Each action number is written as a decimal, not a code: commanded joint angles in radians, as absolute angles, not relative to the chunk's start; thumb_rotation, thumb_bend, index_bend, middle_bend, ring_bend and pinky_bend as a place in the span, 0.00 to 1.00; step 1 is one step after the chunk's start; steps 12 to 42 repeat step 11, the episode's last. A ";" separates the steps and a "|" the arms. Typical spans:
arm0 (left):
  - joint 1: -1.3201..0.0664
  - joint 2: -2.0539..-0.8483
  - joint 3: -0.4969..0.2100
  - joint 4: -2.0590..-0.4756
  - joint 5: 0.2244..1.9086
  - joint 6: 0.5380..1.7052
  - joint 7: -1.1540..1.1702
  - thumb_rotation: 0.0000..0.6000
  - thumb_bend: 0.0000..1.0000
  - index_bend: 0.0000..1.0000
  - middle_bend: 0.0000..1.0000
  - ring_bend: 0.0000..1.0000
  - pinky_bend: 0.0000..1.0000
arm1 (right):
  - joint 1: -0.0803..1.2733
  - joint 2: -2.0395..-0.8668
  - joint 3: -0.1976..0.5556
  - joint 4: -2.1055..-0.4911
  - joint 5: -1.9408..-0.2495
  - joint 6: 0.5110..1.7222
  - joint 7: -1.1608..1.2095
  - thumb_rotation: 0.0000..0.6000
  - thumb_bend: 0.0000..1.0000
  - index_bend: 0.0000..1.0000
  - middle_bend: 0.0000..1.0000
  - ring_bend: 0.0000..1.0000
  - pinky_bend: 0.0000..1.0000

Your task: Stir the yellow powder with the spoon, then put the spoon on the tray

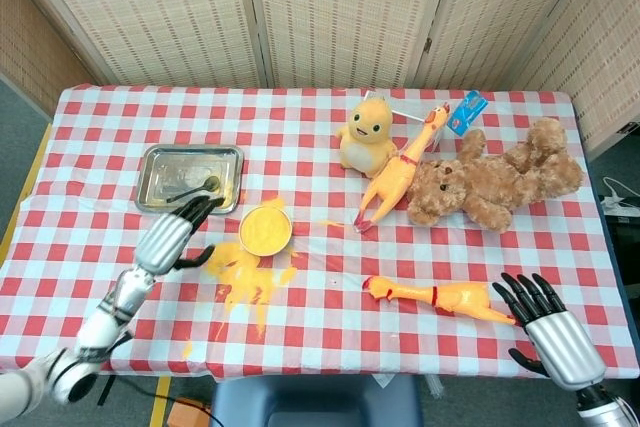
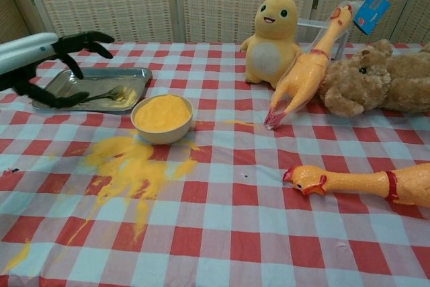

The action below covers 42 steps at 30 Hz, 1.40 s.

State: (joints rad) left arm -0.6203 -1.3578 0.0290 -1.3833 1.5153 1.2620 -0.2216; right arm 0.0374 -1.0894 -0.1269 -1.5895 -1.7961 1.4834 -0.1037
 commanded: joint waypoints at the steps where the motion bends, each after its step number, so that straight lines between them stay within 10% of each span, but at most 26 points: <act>1: -0.286 -1.110 0.275 -1.616 1.727 1.566 0.017 1.00 0.36 0.00 0.00 0.00 0.08 | 0.036 -1.085 -0.135 -1.591 -1.810 1.489 -0.099 1.00 0.08 0.00 0.00 0.00 0.00; 9: -0.134 -1.174 0.219 -1.520 1.689 1.723 0.018 1.00 0.35 0.00 0.00 0.00 0.07 | 0.036 -1.088 -0.149 -1.591 -1.833 1.487 -0.106 1.00 0.08 0.00 0.00 0.00 0.00; 42: -0.127 -1.168 0.217 -1.521 1.694 1.716 0.013 1.00 0.35 0.00 0.00 0.00 0.07 | 0.035 -1.093 -0.151 -1.589 -1.838 1.487 -0.113 1.00 0.08 0.00 0.00 0.00 0.00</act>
